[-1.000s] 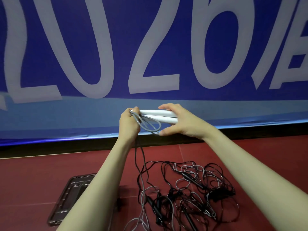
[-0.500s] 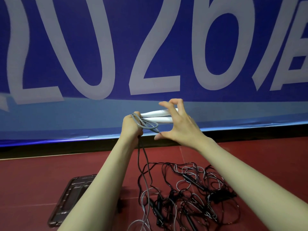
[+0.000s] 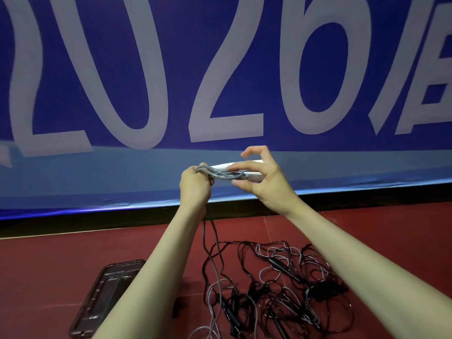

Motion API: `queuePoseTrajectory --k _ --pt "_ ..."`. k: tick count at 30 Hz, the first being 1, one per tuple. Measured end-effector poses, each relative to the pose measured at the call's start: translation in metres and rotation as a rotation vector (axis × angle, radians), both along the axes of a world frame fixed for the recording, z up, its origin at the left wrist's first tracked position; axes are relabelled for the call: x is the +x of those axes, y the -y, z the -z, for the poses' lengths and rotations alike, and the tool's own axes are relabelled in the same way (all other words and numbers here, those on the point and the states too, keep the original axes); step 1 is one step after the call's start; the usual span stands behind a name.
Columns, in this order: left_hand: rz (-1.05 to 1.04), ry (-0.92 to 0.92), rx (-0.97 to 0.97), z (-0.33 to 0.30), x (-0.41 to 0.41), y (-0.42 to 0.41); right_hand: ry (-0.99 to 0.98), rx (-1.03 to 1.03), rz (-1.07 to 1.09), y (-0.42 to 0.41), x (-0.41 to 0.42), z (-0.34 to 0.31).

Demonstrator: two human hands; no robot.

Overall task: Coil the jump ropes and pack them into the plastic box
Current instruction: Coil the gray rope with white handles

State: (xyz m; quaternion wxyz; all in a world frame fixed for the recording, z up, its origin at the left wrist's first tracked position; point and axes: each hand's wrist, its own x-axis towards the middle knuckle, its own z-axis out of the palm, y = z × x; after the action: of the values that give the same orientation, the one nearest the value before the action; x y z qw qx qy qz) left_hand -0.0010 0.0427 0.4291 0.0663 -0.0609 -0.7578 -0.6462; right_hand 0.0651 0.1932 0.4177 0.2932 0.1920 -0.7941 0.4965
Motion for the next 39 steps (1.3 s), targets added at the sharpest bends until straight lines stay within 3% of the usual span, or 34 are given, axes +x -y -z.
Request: queuePoseTrajectory --k 2,9,14,19,24,28,36,39 --pt "-0.018 0.0 -0.063 0.001 0.0 0.001 0.016 -0.019 0.001 0.002 0.0 0.0" --pt "0.01 -0.043 0.033 0.0 0.01 -0.006 0.022 -0.326 0.26 0.013 -0.008 -0.001" --pt "-0.04 -0.246 0.004 -0.008 0.028 -0.017 0.064 -0.44 0.43 0.005 -0.012 -0.001" --pt "-0.083 -0.367 0.061 -0.011 0.036 -0.023 0.284 -0.105 0.564 -0.006 -0.009 -0.008" --pt "-0.144 -0.356 0.072 -0.018 0.036 -0.022 0.226 -0.273 0.499 0.0 -0.009 -0.02" --pt "-0.078 -0.4 0.013 -0.022 0.037 -0.017 0.175 -0.41 0.418 -0.003 -0.01 -0.021" --pt "-0.094 -0.471 -0.153 -0.018 0.032 -0.01 0.243 -0.407 0.174 -0.01 -0.005 -0.022" --pt "-0.139 -0.496 -0.18 -0.019 0.028 -0.006 0.324 -0.539 0.026 -0.003 -0.005 -0.024"
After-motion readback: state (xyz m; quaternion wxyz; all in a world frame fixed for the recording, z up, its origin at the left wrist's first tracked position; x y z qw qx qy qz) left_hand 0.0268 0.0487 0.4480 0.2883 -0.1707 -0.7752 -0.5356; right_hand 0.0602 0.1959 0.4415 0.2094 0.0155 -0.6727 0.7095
